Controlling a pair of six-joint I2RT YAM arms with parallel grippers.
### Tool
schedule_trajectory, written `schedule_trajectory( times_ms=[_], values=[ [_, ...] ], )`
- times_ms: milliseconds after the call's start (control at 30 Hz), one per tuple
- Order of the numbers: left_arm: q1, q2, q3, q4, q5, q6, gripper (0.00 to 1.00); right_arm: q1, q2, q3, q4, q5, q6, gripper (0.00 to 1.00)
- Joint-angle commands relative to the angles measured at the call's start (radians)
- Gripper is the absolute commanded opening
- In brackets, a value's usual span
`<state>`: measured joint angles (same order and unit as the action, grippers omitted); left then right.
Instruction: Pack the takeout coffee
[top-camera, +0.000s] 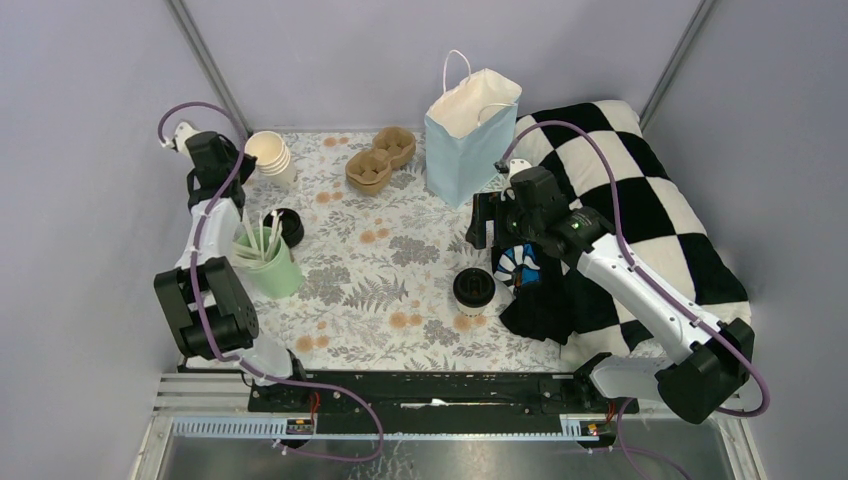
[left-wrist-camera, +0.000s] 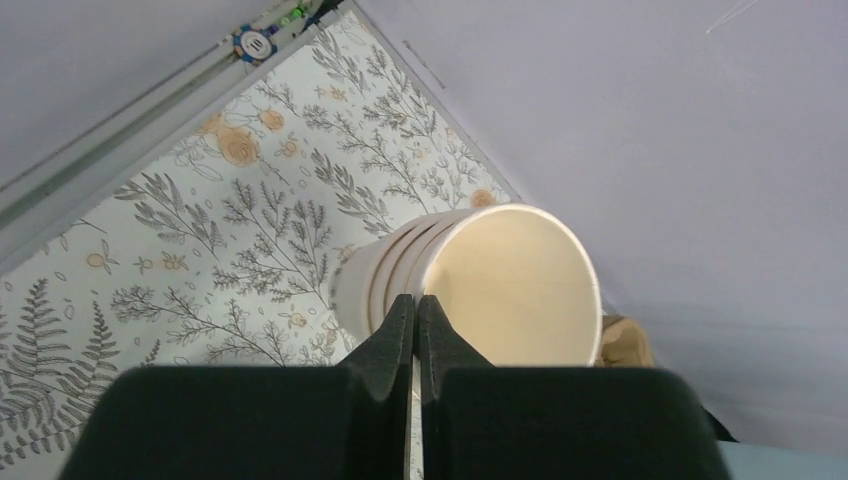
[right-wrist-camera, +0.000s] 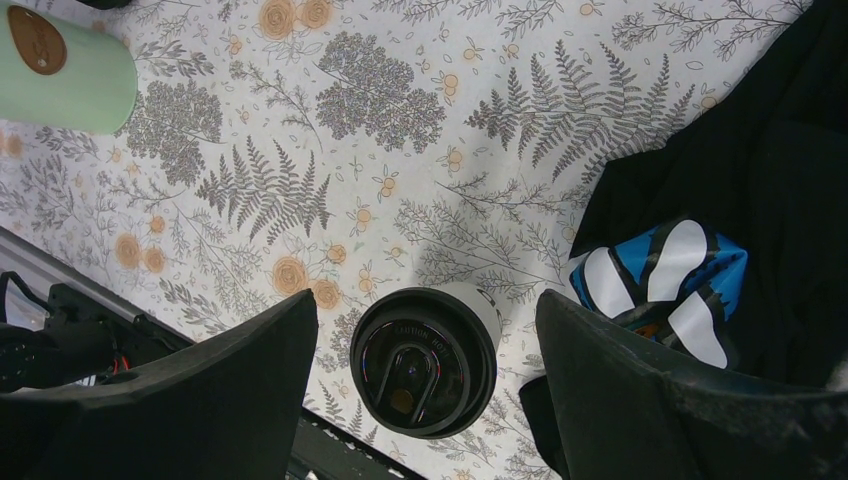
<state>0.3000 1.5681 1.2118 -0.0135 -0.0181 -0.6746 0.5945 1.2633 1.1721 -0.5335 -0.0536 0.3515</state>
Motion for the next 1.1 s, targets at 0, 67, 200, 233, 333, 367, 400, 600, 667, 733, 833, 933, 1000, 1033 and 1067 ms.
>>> schedule_trajectory(
  times_ms=[0,67,200,233,333,367,400,600,667,733,833,933,1000,1033,1067],
  values=[
    [0.069,-0.04,-0.007,0.111,0.119,-0.105,0.0,-0.008,0.005,0.004,0.02,-0.02,-0.01,0.86],
    [0.075,-0.048,-0.031,0.081,0.084,-0.116,0.0,-0.008,0.006,0.006,0.015,-0.02,-0.014,0.86],
    [0.051,-0.066,-0.056,0.105,0.064,-0.068,0.0,-0.009,0.007,0.003,0.014,-0.027,-0.012,0.86],
    [0.065,-0.037,-0.018,0.037,0.083,-0.107,0.0,-0.008,0.004,-0.004,0.023,-0.03,-0.011,0.86],
    [0.032,-0.103,-0.066,0.12,0.064,-0.004,0.0,-0.008,0.017,0.011,0.008,-0.036,-0.013,0.86],
    [0.008,-0.072,-0.031,0.069,-0.005,0.018,0.0,-0.008,0.015,0.01,0.009,-0.036,-0.011,0.86],
    [0.051,-0.018,0.017,-0.02,0.077,-0.047,0.0,-0.009,0.011,-0.002,0.027,-0.037,-0.008,0.86],
    [0.09,-0.059,-0.023,0.032,0.161,-0.075,0.0,-0.008,0.016,0.001,0.022,-0.046,-0.006,0.86],
    [0.026,-0.058,0.005,-0.011,-0.012,0.014,0.0,-0.008,0.016,0.003,0.013,-0.043,-0.011,0.86],
    [0.089,-0.014,0.042,-0.08,0.135,-0.078,0.0,-0.008,0.016,-0.001,0.021,-0.046,-0.009,0.86],
    [0.044,-0.041,0.029,-0.081,0.007,-0.033,0.0,-0.008,0.022,0.004,0.014,-0.052,-0.008,0.86],
    [0.089,-0.001,0.027,-0.046,0.149,-0.116,0.0,-0.008,0.025,0.008,0.017,-0.058,-0.008,0.86],
    [0.082,0.001,0.019,-0.056,0.114,-0.096,0.0,-0.008,0.025,0.009,0.014,-0.056,-0.01,0.86],
    [0.085,0.004,0.027,-0.078,0.13,-0.097,0.0,-0.008,0.023,0.007,0.016,-0.054,-0.009,0.86],
    [0.085,-0.014,0.005,-0.043,0.153,-0.088,0.0,-0.008,0.021,0.008,0.014,-0.054,-0.011,0.86]
  ],
)
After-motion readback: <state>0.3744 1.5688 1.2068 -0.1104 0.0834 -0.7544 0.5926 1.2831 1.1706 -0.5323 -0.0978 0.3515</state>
